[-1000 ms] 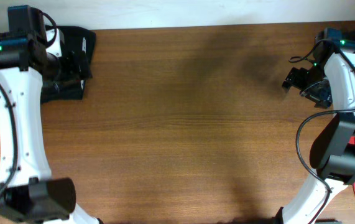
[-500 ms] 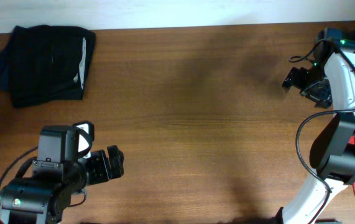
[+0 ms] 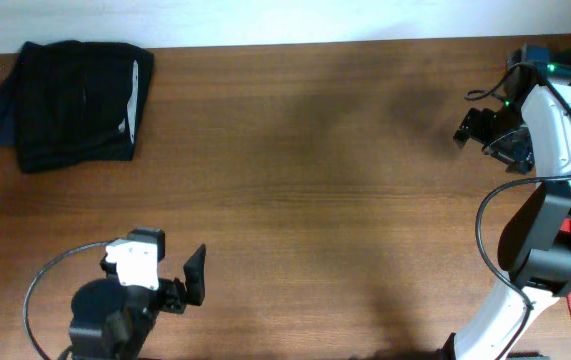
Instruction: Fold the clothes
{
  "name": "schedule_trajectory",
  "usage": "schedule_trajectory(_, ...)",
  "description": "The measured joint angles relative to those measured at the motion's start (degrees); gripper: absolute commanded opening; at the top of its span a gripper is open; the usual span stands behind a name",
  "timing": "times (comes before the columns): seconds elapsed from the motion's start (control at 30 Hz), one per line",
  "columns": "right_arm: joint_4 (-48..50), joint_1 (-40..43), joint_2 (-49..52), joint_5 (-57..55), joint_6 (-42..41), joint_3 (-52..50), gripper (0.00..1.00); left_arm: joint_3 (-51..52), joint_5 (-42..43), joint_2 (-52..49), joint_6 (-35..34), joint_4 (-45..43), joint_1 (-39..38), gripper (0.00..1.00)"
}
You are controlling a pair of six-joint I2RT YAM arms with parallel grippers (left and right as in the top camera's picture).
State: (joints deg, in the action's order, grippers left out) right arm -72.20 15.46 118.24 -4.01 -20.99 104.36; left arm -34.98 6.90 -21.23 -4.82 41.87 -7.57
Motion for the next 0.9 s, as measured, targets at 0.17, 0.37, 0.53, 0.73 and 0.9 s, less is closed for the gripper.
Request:
schedule_trajectory(0.17,0.02,0.00,0.00,0.02,0.00,0.00,0.99,6.45,0.22,10.05,0.72,-2.19,6.14,0.99)
schedule_trajectory(0.37,-0.02,0.00,0.00,0.02,0.00,0.00,0.99,18.88,-1.29,14.60,0.76,-22.49,8.66,0.99)
schedule_trajectory(0.53,0.00,0.00,0.00,0.00,0.02,0.00,0.99,29.18,-1.05,20.28,0.76,-37.29,8.33,0.99)
schedule_trajectory(0.73,0.02,0.00,0.00,0.02,-0.02,0.00,0.99,34.07,-2.86,20.44,0.74,-45.59,8.33,0.99)
schedule_trajectory(0.9,0.02,0.00,0.00,0.00,0.00,0.00,0.99,34.21,-7.13,20.59,0.76,-37.31,8.33,0.99)
